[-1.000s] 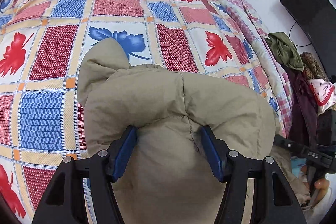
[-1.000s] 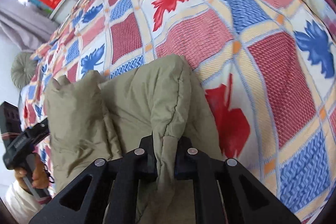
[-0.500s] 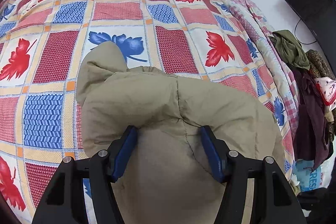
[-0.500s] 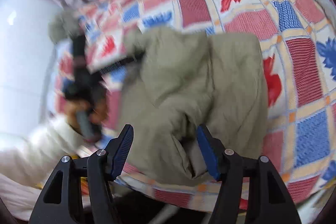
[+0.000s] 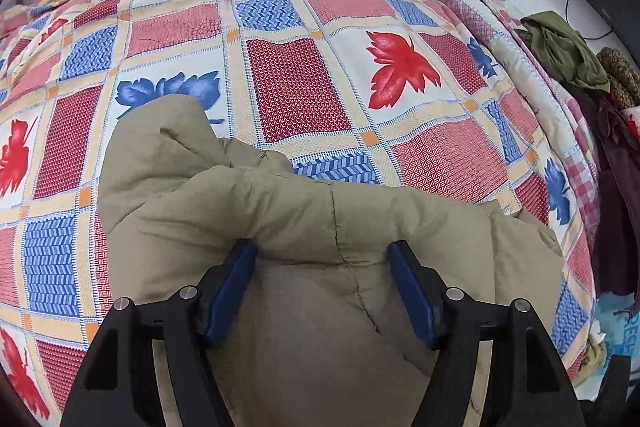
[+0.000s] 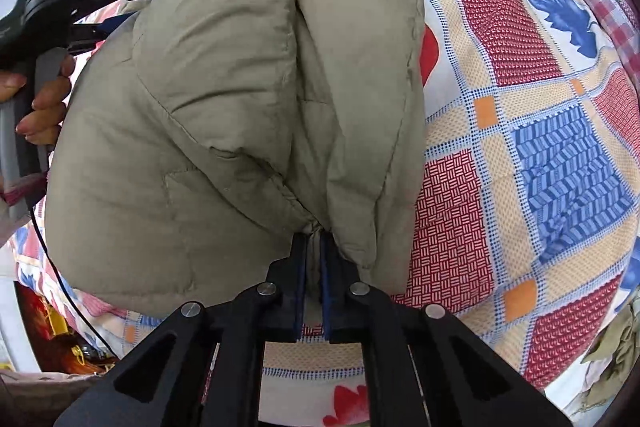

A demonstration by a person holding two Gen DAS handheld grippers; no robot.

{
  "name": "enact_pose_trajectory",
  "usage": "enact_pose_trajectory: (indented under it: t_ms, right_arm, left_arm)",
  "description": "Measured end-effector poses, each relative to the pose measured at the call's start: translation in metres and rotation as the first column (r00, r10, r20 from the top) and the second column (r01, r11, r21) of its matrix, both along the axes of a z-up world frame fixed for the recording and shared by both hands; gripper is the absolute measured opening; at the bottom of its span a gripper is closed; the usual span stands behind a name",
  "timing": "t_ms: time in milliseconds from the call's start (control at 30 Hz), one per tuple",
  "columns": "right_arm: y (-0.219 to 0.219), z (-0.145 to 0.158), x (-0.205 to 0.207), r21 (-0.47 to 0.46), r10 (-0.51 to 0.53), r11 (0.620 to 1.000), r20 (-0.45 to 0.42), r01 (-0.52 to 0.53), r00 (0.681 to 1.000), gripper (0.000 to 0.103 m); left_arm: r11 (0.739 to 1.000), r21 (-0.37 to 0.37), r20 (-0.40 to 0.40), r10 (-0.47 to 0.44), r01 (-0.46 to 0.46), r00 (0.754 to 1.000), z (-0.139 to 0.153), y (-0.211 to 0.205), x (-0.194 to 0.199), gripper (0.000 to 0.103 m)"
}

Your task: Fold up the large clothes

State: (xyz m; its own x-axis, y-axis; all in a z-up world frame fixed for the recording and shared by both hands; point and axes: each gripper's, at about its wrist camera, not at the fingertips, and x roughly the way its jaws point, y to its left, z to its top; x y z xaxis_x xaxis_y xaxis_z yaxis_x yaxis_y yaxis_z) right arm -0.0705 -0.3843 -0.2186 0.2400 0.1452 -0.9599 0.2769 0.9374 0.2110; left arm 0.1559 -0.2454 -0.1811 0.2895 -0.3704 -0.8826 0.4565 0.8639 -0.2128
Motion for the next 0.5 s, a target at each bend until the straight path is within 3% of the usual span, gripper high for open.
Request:
enact_pose_trajectory:
  t_ms: [133, 200, 433, 467, 500]
  right_arm:
    - [0.003, -0.003, -0.002, -0.010, 0.009, 1.000, -0.007, -0.009, 1.000, 0.004]
    - [0.004, -0.005, -0.002, -0.005, 0.001, 1.000, -0.009, -0.001, 1.000, 0.004]
    - [0.003, -0.008, -0.002, 0.017, -0.024, 1.000, -0.020, 0.024, 1.000, 0.005]
    - [0.001, -0.003, -0.002, 0.022, -0.028, 0.999, -0.015, 0.028, 0.999, 0.006]
    - [-0.005, 0.002, -0.002, 0.026, -0.036, 0.999, -0.009, 0.036, 0.999, 0.010]
  left_arm:
    - [0.998, 0.053, 0.053, -0.035, 0.032, 0.998, 0.007, -0.003, -0.013, 0.071]
    - [0.998, 0.046, 0.049, -0.033, 0.031, 0.998, 0.017, 0.004, -0.016, 0.071]
    - [0.999, 0.029, 0.067, 0.038, -0.040, 0.997, 0.056, 0.067, -0.024, 0.071]
    - [0.998, 0.044, 0.062, 0.047, -0.050, 0.997, 0.057, 0.077, -0.026, 0.075]
    - [0.996, 0.060, 0.058, 0.055, -0.059, 0.997, 0.058, 0.085, -0.028, 0.094]
